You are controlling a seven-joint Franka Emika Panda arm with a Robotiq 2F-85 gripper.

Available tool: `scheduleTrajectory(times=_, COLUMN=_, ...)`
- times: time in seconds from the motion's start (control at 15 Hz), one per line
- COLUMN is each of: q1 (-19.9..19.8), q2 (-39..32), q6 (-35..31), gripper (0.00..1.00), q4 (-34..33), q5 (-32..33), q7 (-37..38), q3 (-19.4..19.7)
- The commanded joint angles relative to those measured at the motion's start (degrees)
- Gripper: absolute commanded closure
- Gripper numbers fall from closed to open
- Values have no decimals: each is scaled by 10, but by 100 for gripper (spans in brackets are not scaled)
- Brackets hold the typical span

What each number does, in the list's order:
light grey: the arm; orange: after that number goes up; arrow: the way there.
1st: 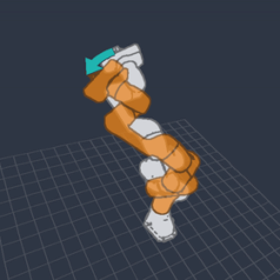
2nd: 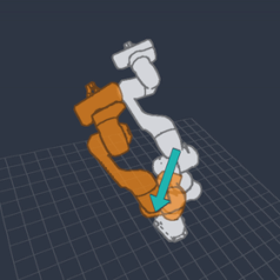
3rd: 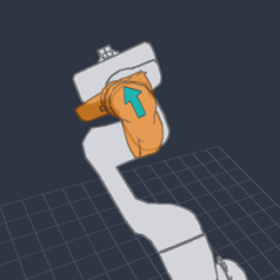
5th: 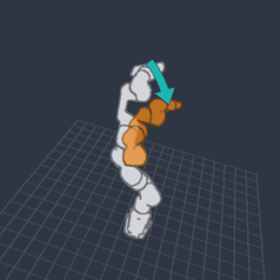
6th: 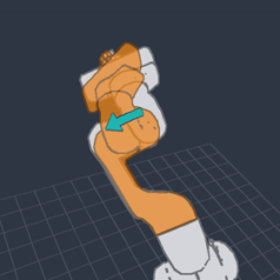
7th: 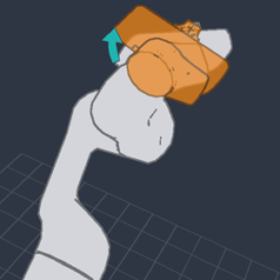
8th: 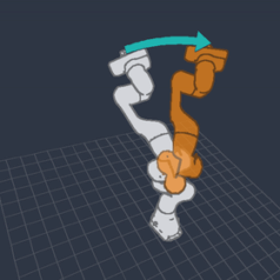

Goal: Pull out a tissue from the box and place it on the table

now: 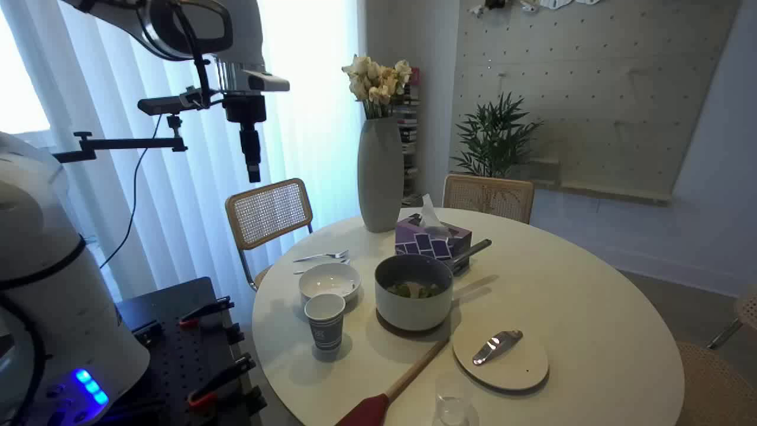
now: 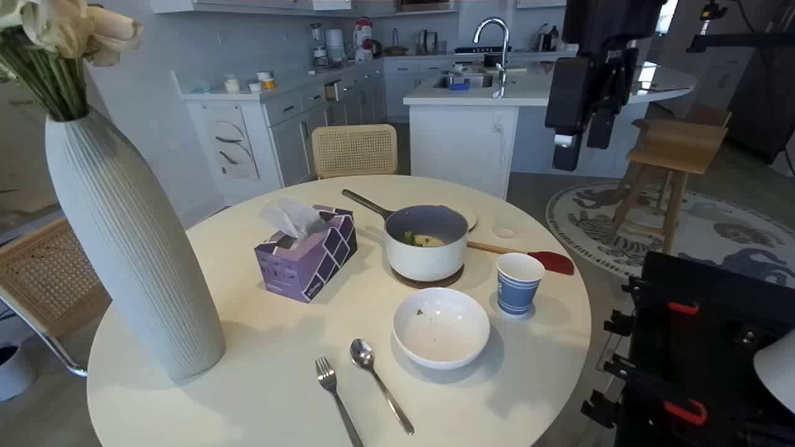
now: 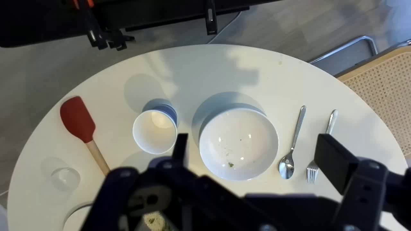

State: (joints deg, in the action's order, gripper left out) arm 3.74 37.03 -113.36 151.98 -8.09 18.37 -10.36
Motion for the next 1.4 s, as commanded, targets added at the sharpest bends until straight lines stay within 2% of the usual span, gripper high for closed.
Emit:
scheduleTrajectory(times=0.0, q1=1, q2=0, q6=1, gripper=0, q4=-1, q5=1, q7=1, q3=1)
scheduleTrajectory(times=0.33, q1=1, q2=0, q6=1, gripper=0, q4=-1, q5=1, q7=1, q3=1)
scheduleTrajectory(times=0.4, q1=1, q2=-14, q6=-11, gripper=0, q4=-6, q5=-2, q7=19, q3=-9)
scheduleTrajectory(times=0.53, q1=-7, q2=-60, q6=-68, gripper=0, q4=-26, q5=-6, q7=79, q3=-41)
scheduleTrajectory(times=0.73, q1=-25, q2=-147, q6=-192, gripper=0, q4=-58, q5=16, q7=210, q3=-103)
scheduleTrajectory(times=0.8, q1=-35, q2=-179, q6=-229, gripper=0, q4=-71, q5=37, q7=259, q3=-125)
scheduleTrajectory(times=0.87, q1=-72, q2=-211, q6=-258, gripper=0, q4=-91, q5=60, q7=305, q3=-167)
scheduleTrajectory(times=1.0, q1=-155, q2=-259, q6=-285, gripper=0, q4=-129, q5=147, q7=403, q3=-248)
scheduleTrajectory(times=1.13, q1=-226, q2=-301, q6=-264, gripper=0, q4=-174, q5=258, q7=504, q3=-314)
scheduleTrajectory(times=1.2, q1=-247, q2=-321, q6=-246, gripper=0, q4=-195, q5=310, q7=548, q3=-336)
scheduleTrajectory(times=1.33, q1=-264, q2=-378, q6=-218, gripper=0, q4=-239, q5=418, q7=616, q3=-351)
